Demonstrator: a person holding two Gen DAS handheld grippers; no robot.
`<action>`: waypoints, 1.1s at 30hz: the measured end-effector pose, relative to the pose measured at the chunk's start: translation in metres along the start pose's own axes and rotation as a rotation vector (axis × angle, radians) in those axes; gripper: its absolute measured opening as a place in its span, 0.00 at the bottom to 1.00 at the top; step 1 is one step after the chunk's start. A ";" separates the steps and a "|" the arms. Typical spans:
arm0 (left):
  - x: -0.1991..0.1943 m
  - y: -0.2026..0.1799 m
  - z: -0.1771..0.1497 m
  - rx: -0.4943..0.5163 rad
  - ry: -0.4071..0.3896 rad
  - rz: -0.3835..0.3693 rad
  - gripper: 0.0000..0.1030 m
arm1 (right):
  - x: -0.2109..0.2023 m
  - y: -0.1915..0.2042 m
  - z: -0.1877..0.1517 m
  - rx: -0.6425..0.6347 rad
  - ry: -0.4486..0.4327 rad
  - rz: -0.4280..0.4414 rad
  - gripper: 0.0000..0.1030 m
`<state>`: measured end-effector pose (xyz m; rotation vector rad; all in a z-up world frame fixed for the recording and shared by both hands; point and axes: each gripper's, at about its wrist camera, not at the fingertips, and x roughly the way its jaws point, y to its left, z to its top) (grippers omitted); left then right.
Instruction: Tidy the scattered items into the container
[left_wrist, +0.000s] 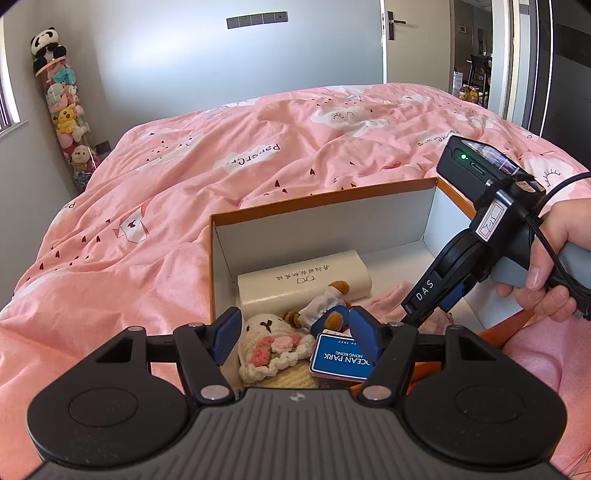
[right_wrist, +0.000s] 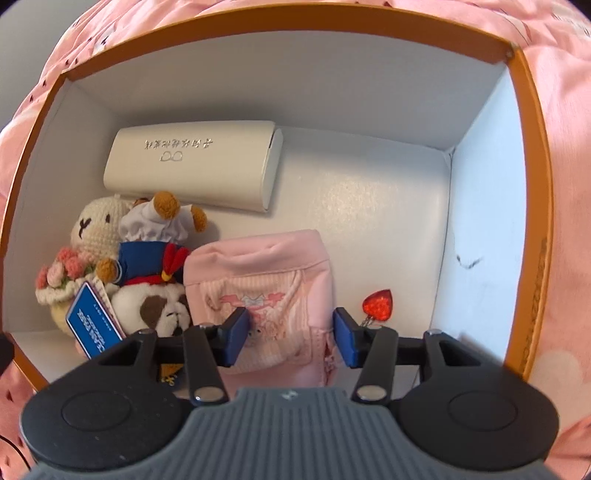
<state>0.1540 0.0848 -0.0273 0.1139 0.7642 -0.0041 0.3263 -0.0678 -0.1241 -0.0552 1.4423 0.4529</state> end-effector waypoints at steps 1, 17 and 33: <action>0.000 0.001 0.000 -0.009 0.002 -0.001 0.74 | -0.002 0.000 -0.001 0.021 -0.005 0.002 0.51; 0.004 -0.004 0.000 -0.013 0.025 -0.014 0.74 | -0.010 -0.008 -0.018 0.192 -0.062 0.025 0.41; -0.014 -0.016 -0.002 0.002 0.037 -0.001 0.74 | -0.048 0.023 -0.051 -0.171 -0.258 -0.062 0.52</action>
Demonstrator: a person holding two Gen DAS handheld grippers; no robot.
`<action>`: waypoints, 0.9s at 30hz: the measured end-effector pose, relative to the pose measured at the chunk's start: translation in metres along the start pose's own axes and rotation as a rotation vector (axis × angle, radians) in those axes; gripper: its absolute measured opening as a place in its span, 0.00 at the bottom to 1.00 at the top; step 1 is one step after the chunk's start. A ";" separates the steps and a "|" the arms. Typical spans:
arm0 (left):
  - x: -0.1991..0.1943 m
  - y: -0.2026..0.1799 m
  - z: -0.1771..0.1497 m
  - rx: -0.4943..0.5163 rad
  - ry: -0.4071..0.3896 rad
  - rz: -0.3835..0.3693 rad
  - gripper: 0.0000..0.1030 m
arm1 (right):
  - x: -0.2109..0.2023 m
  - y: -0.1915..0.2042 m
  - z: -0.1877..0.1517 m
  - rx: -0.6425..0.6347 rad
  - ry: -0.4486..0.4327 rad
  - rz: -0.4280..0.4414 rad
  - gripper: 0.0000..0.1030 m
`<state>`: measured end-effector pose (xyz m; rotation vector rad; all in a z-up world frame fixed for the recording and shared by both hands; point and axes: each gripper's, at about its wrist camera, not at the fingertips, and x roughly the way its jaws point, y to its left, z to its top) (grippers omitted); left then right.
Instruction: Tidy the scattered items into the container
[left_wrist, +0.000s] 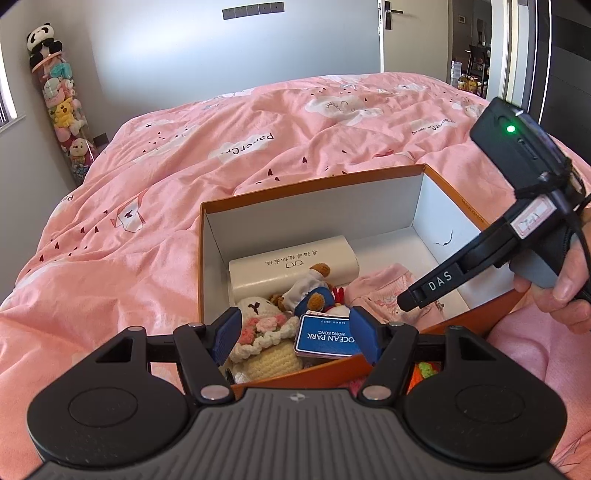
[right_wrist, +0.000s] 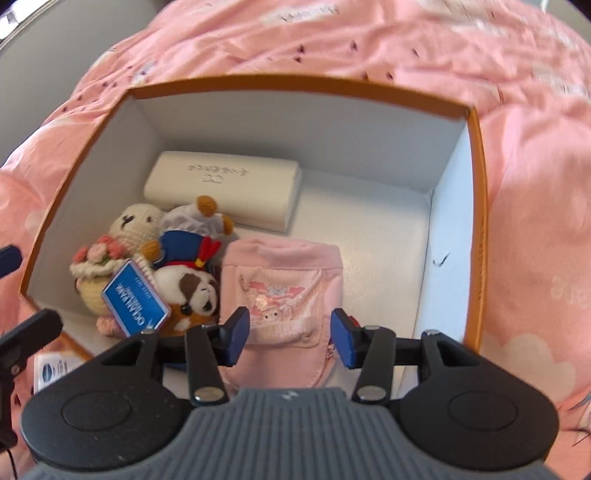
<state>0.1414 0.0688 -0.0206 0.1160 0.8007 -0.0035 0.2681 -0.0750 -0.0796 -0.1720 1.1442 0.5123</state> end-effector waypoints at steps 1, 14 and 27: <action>-0.002 0.000 -0.001 -0.007 -0.003 -0.003 0.74 | -0.005 0.004 -0.001 -0.031 -0.024 -0.009 0.52; -0.038 0.015 -0.026 -0.119 0.018 -0.014 0.74 | -0.082 0.039 -0.052 -0.228 -0.383 0.038 0.68; -0.069 0.019 -0.069 -0.066 0.166 0.005 0.69 | -0.077 0.064 -0.106 -0.370 -0.242 0.261 0.56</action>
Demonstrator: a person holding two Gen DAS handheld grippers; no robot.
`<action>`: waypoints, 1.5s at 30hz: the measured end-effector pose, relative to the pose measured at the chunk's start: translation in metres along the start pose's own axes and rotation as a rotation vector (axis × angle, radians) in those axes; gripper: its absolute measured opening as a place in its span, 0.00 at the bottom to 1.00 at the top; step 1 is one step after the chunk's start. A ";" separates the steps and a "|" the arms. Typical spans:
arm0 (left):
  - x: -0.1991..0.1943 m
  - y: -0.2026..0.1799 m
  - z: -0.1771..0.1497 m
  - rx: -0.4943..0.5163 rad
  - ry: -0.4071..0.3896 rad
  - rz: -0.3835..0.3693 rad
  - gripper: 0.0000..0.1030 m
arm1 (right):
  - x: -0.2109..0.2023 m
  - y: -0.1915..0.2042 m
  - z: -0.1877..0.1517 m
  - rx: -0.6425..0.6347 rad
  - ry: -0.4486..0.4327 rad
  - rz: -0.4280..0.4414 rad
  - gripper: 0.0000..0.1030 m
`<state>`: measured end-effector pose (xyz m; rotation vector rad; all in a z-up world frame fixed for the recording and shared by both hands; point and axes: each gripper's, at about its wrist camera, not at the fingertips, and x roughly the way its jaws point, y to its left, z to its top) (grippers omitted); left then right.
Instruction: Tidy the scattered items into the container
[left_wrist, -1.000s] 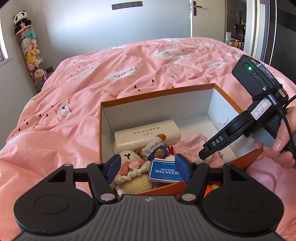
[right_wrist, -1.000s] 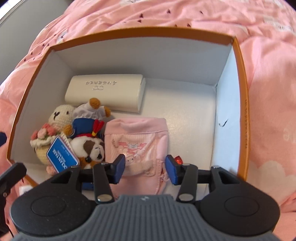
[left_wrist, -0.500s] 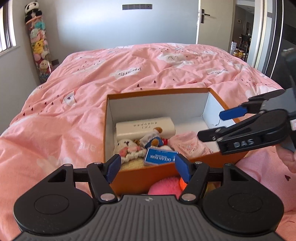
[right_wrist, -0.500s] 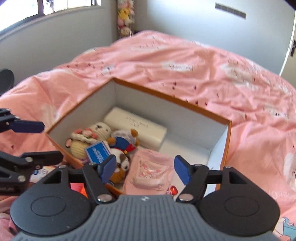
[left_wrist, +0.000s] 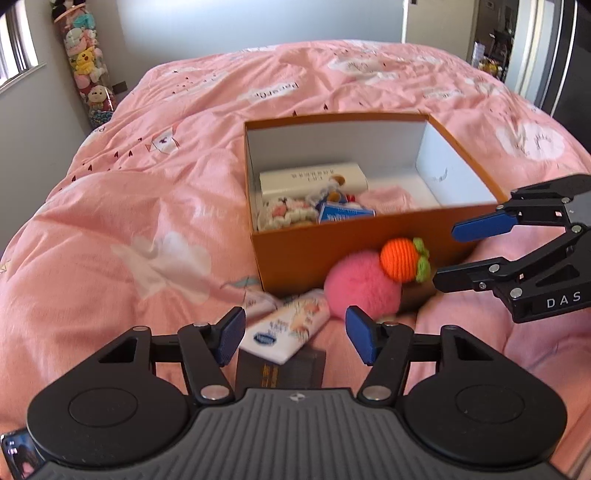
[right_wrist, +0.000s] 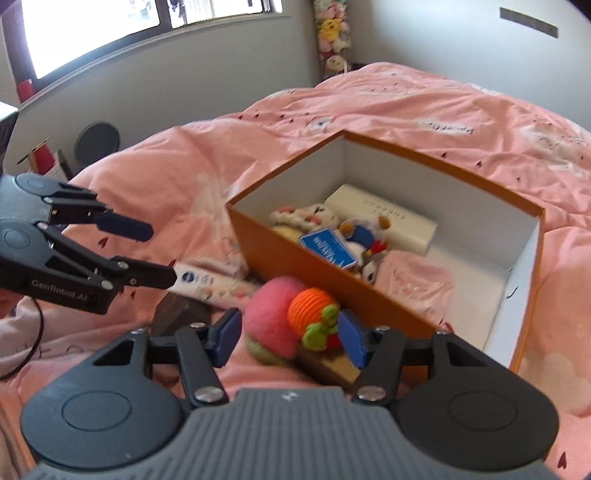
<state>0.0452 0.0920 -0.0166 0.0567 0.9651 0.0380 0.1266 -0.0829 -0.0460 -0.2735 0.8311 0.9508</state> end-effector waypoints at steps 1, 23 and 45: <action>0.000 -0.001 -0.005 0.006 0.014 -0.005 0.69 | 0.002 0.004 -0.004 -0.018 0.029 0.019 0.56; 0.014 -0.007 -0.028 0.053 0.108 0.027 0.68 | 0.035 0.021 -0.044 -0.065 0.336 0.242 0.35; 0.053 -0.030 -0.028 0.129 0.139 0.107 0.68 | 0.009 -0.002 0.016 0.006 0.110 0.067 0.25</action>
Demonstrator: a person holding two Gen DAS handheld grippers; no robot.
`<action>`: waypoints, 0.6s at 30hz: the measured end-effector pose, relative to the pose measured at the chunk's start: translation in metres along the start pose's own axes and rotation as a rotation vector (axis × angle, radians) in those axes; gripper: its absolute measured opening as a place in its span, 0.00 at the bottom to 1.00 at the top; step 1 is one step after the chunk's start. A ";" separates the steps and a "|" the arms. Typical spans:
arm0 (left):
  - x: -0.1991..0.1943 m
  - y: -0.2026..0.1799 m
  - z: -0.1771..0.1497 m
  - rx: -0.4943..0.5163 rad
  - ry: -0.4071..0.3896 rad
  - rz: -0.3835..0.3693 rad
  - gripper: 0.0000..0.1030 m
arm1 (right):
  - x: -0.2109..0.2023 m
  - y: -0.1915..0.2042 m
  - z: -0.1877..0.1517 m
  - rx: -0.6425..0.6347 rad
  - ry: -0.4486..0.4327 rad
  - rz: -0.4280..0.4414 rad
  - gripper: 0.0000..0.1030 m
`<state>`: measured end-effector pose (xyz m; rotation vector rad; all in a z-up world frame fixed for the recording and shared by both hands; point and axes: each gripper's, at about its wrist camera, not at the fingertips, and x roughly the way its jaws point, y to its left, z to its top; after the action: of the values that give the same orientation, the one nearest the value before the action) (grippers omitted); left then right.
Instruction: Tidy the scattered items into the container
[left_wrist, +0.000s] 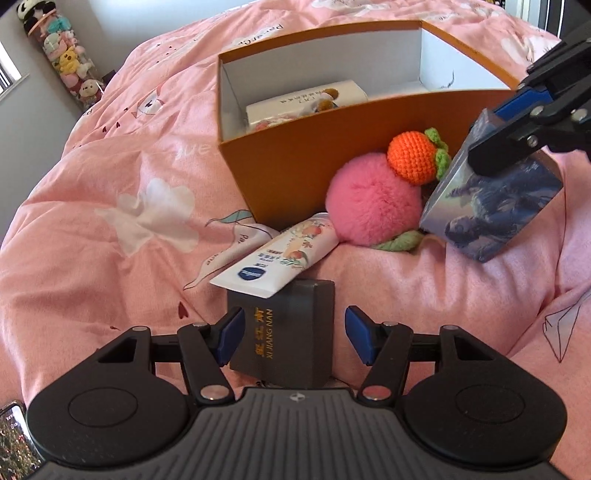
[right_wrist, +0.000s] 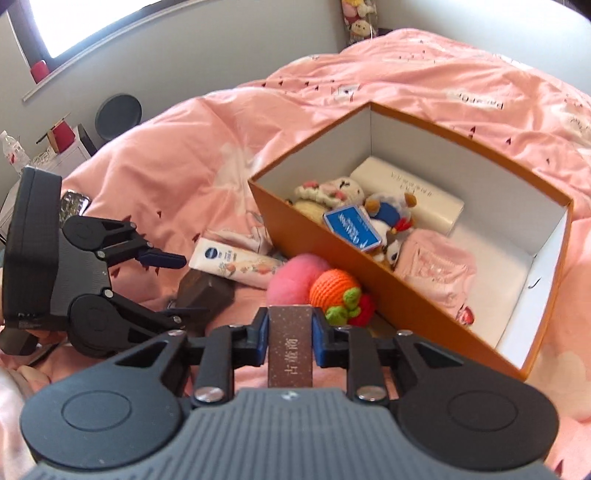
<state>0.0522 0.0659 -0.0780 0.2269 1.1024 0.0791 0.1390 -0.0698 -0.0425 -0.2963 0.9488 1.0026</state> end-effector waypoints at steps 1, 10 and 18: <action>0.003 -0.003 0.000 0.006 0.009 0.003 0.68 | 0.002 0.000 -0.001 -0.004 0.004 -0.006 0.25; 0.025 -0.024 -0.003 0.105 0.051 0.138 0.68 | 0.008 -0.002 -0.004 -0.018 0.027 0.000 0.28; 0.019 -0.018 -0.004 0.081 0.021 0.185 0.66 | 0.012 -0.005 -0.009 -0.008 0.043 -0.013 0.28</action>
<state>0.0559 0.0524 -0.1001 0.4020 1.1045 0.2025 0.1403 -0.0708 -0.0585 -0.3316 0.9811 0.9919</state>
